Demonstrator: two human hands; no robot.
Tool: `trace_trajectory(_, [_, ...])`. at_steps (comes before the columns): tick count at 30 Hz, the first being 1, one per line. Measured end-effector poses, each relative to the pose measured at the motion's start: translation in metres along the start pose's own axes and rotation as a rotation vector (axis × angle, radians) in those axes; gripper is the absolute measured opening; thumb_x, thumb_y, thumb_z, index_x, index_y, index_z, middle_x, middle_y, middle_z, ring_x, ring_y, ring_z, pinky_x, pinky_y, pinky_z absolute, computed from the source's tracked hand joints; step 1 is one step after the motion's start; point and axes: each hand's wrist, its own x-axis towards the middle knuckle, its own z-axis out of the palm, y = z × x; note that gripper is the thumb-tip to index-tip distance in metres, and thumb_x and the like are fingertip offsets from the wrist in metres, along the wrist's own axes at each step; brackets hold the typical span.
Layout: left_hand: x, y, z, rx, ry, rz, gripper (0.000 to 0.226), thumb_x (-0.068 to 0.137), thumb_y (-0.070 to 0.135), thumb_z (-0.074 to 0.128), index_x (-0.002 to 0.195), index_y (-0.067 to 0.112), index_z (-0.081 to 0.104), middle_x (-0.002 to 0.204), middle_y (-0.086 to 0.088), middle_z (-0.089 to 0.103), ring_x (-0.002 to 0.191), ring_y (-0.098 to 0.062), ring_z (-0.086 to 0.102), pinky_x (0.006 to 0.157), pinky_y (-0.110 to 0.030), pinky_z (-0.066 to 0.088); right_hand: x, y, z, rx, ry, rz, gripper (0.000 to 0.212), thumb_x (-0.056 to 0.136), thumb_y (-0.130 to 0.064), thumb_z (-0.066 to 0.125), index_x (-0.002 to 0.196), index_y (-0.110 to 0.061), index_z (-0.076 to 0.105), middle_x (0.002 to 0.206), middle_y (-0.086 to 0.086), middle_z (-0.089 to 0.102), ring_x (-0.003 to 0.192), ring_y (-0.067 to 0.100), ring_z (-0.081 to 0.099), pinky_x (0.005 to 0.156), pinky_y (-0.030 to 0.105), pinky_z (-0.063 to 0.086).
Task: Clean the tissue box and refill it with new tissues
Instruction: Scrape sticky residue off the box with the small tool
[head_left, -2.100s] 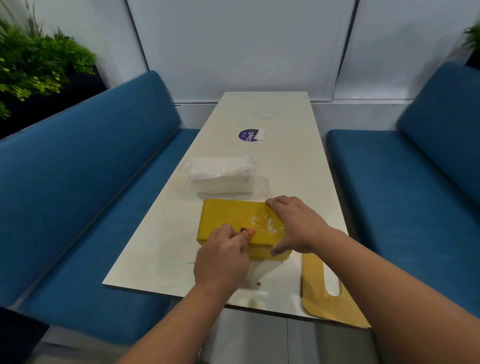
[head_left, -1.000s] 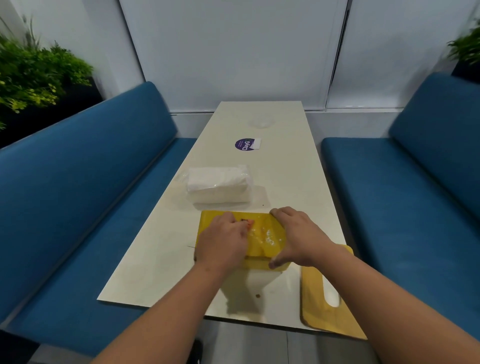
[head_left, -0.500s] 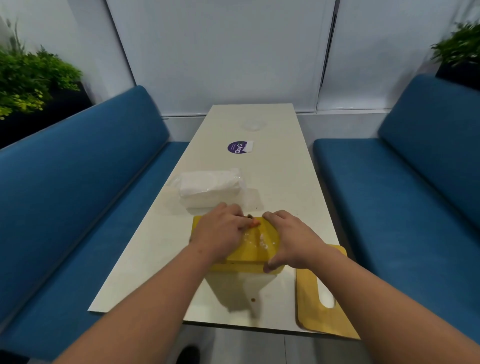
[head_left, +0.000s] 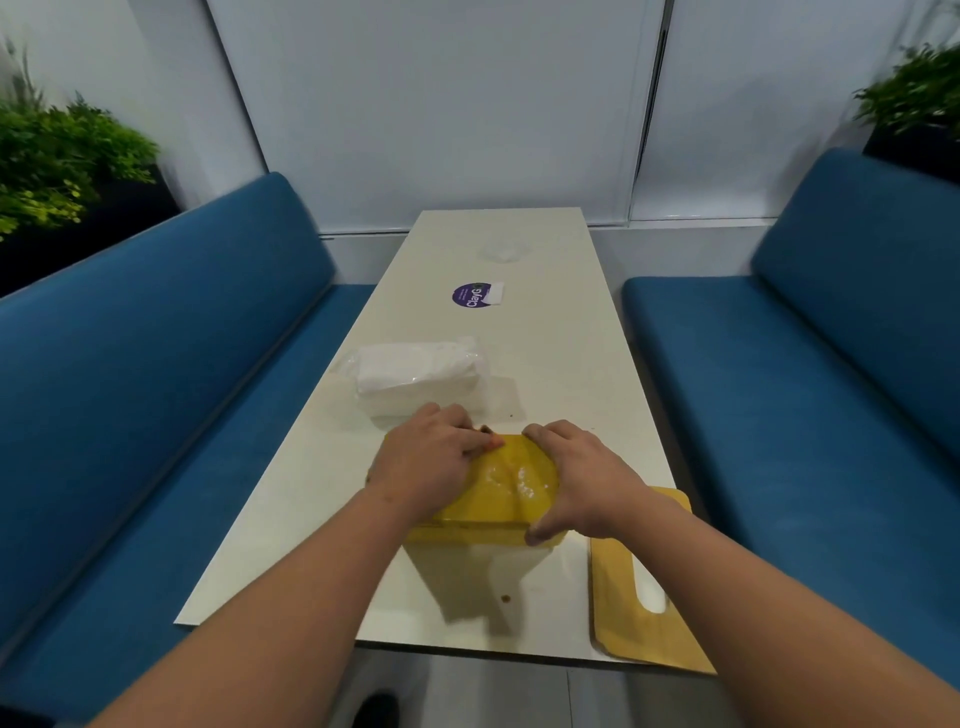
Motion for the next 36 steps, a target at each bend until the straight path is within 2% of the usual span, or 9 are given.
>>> trace_trajectory(3, [-0.010,-0.012,0.002,-0.020,0.057,-0.085,0.028,0.101,0.042,0.042,0.118,0.046,0.064,0.108,0.016,0.058,0.097,-0.013,0.046,0.069,-0.028,0.042,0.000,0.000,0.001,-0.003,-0.006,0.004,0.123,0.051,-0.055,0.089,0.150,-0.033,0.020,0.147,-0.010,0.030,0.132,0.019,0.033,0.103,0.036,0.040])
trace_trajectory(8, [-0.015,0.017,0.013,-0.082,0.053,0.043,0.026,0.099,0.039,0.048,0.117,0.043,0.066,0.104,0.014,0.061,0.094,-0.017,0.049,0.076,-0.032,0.046,0.002,-0.002,0.001,-0.016,-0.011,0.013,0.123,0.051,-0.055,0.088,0.150,-0.033,0.020,0.146,-0.010,0.031,0.131,0.019,0.034,0.100,0.035,0.043])
trace_trajectory(14, [-0.022,-0.001,0.008,-0.125,0.098,-0.123,0.030,0.100,0.041,0.044,0.114,0.037,0.069,0.105,0.011,0.060,0.099,-0.018,0.050,0.075,-0.029,0.044,0.002,0.001,-0.001,-0.008,-0.019,0.010,0.123,0.052,-0.056,0.089,0.151,-0.033,0.019,0.148,-0.009,0.029,0.132,0.020,0.034,0.103,0.036,0.041])
trace_trajectory(19, [-0.046,0.014,0.009,-0.149,0.011,0.109,0.029,0.096,0.042,0.046,0.113,0.038,0.070,0.098,0.011,0.062,0.089,-0.019,0.050,0.070,-0.034,0.047,0.003,0.000,0.000,-0.010,-0.022,0.005,0.123,0.053,-0.056,0.088,0.151,-0.033,0.018,0.148,-0.008,0.029,0.132,0.020,0.033,0.102,0.035,0.041])
trace_trajectory(24, [-0.025,0.007,0.004,-0.077,0.054,-0.061,0.033,0.100,0.045,0.039,0.117,0.039,0.067,0.109,0.013,0.059,0.100,-0.016,0.048,0.072,-0.024,0.032,0.003,0.002,0.000,-0.010,-0.023,0.004,0.123,0.053,-0.056,0.088,0.151,-0.033,0.017,0.147,-0.009,0.029,0.132,0.020,0.033,0.102,0.036,0.041])
trace_trajectory(28, [-0.042,0.005,0.007,-0.132,-0.025,0.127,0.046,0.095,0.054,0.029,0.113,0.040,0.069,0.098,0.015,0.059,0.088,-0.015,0.049,0.070,-0.031,0.046,0.003,0.002,0.001,-0.011,-0.027,-0.012,0.123,0.053,-0.056,0.088,0.151,-0.033,0.018,0.147,-0.009,0.029,0.132,0.019,0.033,0.102,0.035,0.041])
trace_trajectory(30, [-0.043,0.002,0.009,-0.084,-0.013,0.184,0.044,0.093,0.052,0.030,0.108,0.042,0.071,0.094,0.016,0.060,0.083,-0.014,0.050,0.062,-0.028,0.044,0.004,0.003,0.000,-0.005,-0.025,-0.013,0.123,0.053,-0.056,0.088,0.151,-0.033,0.017,0.147,-0.009,0.028,0.132,0.019,0.033,0.103,0.035,0.041])
trace_trajectory(33, [-0.028,-0.002,0.007,-0.074,0.123,0.040,0.025,0.096,0.042,0.049,0.103,0.040,0.073,0.096,0.014,0.063,0.086,-0.018,0.055,0.061,-0.026,0.040,0.005,0.004,-0.001,-0.002,-0.033,0.000,0.124,0.053,-0.056,0.088,0.151,-0.033,0.016,0.149,-0.009,0.027,0.134,0.020,0.032,0.104,0.037,0.041])
trace_trajectory(36, [-0.025,-0.001,0.009,-0.088,0.139,-0.052,0.025,0.098,0.034,0.050,0.111,0.038,0.071,0.102,0.012,0.062,0.091,-0.018,0.052,0.065,-0.029,0.045,0.005,0.003,0.000,-0.016,-0.038,-0.009,0.123,0.054,-0.057,0.087,0.151,-0.034,0.015,0.149,-0.009,0.027,0.134,0.020,0.032,0.104,0.038,0.042])
